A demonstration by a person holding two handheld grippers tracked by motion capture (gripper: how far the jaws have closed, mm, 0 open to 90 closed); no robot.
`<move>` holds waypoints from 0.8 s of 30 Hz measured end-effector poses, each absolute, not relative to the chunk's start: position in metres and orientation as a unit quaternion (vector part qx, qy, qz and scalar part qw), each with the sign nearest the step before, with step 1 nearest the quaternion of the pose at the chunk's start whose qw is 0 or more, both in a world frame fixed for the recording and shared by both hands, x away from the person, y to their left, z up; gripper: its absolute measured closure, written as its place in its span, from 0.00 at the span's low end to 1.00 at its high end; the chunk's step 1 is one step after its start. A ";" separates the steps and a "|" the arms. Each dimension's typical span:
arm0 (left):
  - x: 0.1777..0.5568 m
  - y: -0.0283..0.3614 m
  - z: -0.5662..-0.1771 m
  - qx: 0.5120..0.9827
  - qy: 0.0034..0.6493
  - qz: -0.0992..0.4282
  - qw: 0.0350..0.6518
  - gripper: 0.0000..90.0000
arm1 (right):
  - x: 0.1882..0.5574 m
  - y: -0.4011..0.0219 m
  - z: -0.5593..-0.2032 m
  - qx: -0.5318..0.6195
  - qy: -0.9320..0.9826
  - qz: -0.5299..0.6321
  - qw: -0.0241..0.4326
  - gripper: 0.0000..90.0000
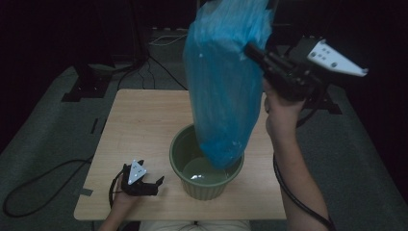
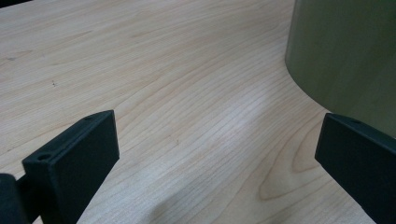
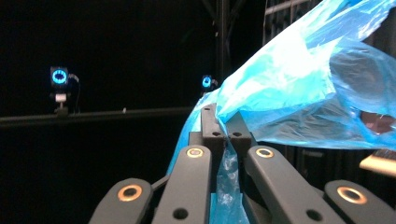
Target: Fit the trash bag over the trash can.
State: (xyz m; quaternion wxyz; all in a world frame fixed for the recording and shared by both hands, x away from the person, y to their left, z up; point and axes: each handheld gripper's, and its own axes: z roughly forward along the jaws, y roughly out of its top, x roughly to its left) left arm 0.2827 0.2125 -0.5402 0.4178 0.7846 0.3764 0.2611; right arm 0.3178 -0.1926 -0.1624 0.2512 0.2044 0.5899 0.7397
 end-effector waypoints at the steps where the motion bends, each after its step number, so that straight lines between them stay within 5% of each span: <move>1: 0.283 0.212 -0.540 0.785 0.376 0.261 0.418 0.00 | 0.321 -0.190 -0.170 0.207 0.593 0.738 0.248 1.00; 12: 0.283 0.213 -0.540 0.786 0.373 0.257 0.421 0.00 | 0.348 -0.169 -0.263 0.244 0.648 0.705 0.154 1.00; 24: 0.288 0.217 -0.532 0.782 0.388 0.221 0.436 0.00 | 0.328 -0.184 -0.345 0.292 0.678 0.671 0.069 1.00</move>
